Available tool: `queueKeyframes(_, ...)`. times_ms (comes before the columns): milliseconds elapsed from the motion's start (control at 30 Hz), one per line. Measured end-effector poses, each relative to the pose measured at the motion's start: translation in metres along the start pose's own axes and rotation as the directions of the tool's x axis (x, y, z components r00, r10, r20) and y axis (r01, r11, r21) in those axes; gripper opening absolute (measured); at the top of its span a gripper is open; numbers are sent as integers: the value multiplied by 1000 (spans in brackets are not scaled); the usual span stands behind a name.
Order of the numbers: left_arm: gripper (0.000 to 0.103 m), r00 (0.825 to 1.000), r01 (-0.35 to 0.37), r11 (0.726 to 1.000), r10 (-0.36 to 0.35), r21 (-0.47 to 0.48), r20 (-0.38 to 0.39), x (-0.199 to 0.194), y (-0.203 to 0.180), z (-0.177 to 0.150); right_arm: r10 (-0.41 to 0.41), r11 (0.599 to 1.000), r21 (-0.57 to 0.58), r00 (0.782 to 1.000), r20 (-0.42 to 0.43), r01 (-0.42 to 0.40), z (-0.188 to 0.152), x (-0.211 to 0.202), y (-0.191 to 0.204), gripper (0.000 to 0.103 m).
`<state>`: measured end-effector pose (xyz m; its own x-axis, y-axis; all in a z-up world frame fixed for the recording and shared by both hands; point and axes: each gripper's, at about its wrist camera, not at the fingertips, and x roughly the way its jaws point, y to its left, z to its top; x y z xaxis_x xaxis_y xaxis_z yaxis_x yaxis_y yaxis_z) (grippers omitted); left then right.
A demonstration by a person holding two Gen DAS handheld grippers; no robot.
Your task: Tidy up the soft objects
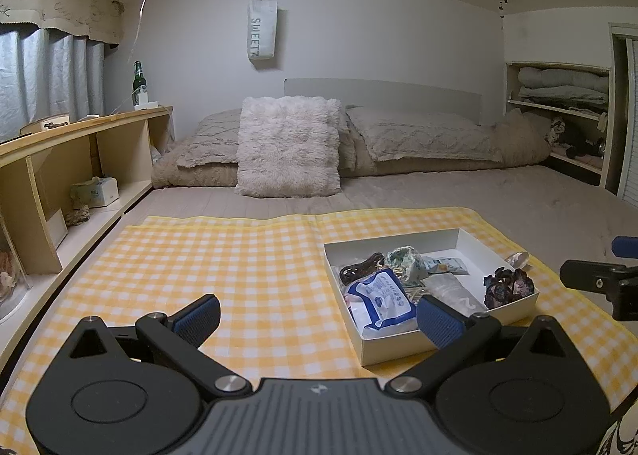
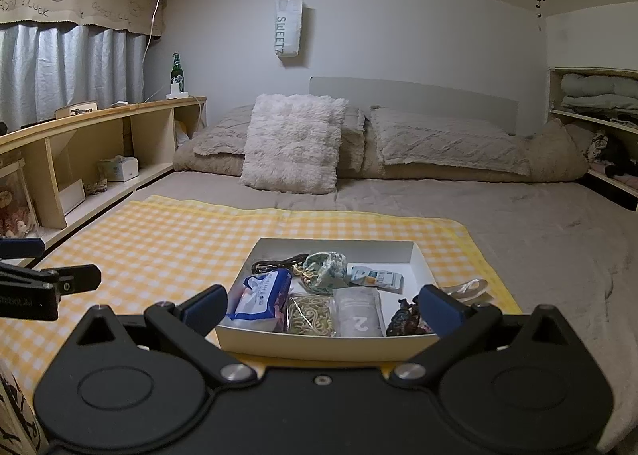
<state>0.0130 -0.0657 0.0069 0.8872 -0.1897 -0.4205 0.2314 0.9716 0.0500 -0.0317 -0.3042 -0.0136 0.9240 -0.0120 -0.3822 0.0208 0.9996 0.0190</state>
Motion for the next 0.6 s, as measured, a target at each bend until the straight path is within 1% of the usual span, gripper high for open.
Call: queueKeyframes(600, 103, 1000, 9, 1000, -9, 8, -2, 1, -1, 0, 6, 1000, 4, 1000, -9, -6, 0, 2, 0, 103)
